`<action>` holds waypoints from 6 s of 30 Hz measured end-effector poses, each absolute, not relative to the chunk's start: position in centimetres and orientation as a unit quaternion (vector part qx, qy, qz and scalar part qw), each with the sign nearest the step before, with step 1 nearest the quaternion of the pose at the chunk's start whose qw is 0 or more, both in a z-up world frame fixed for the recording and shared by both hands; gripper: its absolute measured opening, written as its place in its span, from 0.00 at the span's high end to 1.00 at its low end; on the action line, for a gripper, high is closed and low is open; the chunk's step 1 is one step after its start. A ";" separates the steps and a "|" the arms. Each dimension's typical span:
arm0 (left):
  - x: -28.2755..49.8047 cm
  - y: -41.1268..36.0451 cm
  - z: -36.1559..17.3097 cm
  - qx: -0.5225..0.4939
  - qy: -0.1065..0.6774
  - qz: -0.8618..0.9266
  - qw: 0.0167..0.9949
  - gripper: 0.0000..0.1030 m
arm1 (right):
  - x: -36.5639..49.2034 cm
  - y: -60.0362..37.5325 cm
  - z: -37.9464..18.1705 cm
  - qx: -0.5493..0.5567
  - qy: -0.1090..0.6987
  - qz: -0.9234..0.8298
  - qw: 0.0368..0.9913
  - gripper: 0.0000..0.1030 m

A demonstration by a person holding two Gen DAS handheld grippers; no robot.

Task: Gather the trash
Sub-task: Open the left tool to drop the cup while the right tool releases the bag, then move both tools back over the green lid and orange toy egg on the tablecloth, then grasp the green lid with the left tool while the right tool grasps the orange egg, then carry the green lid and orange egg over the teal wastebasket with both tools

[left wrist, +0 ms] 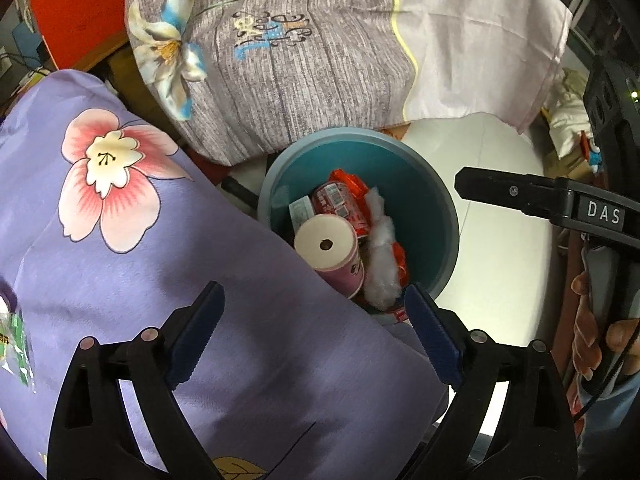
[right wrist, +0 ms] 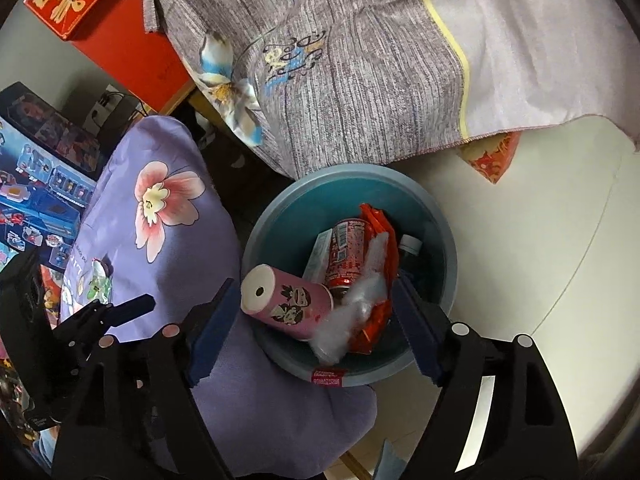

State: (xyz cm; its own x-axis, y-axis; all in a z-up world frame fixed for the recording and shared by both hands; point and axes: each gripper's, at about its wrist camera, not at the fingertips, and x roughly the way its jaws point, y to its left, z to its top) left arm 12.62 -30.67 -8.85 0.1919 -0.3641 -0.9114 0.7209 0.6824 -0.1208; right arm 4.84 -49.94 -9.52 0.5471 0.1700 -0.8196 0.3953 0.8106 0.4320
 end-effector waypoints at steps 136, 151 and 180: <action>9.7 -7.5 -1.9 0.096 0.461 -0.253 0.845 0.45 | 5.2 -33.0 -3.4 0.201 0.431 0.037 0.879 0.59; 10.7 -21.2 -2.1 0.154 0.464 -0.309 0.816 0.45 | 2.4 -44.5 -2.6 0.239 0.389 -0.019 0.890 0.59; 14.0 -36.9 -9.0 0.191 0.508 -0.395 0.742 0.45 | 3.7 -53.2 -7.6 0.294 0.431 -0.079 0.849 0.58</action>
State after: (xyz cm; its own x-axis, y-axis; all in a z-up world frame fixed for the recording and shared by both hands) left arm 14.03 -36.87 -9.00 0.1731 -0.3913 -0.9038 0.7791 0.6158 -0.1174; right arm 3.69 -53.23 -7.61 0.6157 0.1204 -0.7788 0.3873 0.8145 0.4320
